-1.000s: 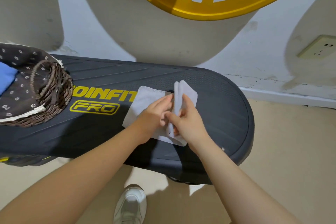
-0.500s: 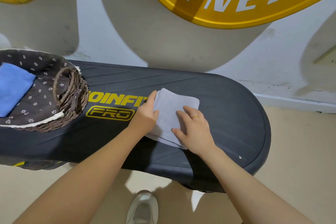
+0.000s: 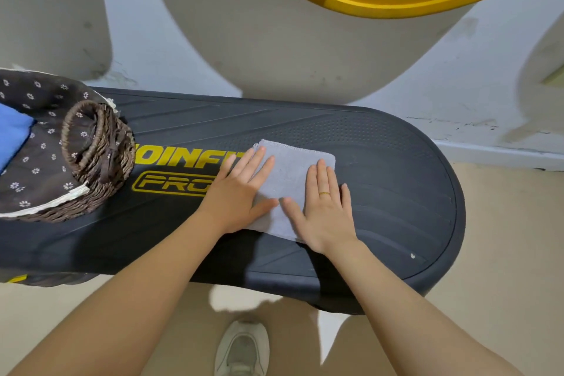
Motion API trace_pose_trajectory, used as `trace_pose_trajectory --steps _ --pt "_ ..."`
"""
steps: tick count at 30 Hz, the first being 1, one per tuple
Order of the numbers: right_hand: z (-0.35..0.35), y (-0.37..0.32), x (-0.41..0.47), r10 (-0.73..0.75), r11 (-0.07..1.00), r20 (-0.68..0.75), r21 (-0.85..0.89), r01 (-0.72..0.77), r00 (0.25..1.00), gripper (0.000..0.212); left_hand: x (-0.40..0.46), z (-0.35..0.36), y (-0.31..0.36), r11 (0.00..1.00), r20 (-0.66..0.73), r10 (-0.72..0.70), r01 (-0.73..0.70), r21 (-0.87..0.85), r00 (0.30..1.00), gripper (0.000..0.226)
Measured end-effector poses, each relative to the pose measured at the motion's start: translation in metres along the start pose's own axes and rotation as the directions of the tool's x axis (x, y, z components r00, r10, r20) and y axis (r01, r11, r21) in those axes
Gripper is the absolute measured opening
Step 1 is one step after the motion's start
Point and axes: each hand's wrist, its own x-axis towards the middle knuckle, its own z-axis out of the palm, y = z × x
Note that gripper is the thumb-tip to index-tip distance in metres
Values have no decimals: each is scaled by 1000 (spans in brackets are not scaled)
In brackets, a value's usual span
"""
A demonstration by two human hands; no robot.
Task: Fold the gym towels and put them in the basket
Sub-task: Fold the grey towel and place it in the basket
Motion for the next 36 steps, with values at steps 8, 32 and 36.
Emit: trace_pose_trajectory --steps 8,32,36 --pt "-14 6 41 86 991 -60 -102 -92 994 68 3 0 -2 999 -62 34 -36 -34 997 113" --pt "-22 -13 -26 336 175 303 910 -375 892 15 -11 -1 23 631 -42 -30 -13 -776 999 48" --pt "-25 -22 -23 216 413 120 888 -202 969 15 -9 -13 20 287 62 -105 90 -954 993 33"
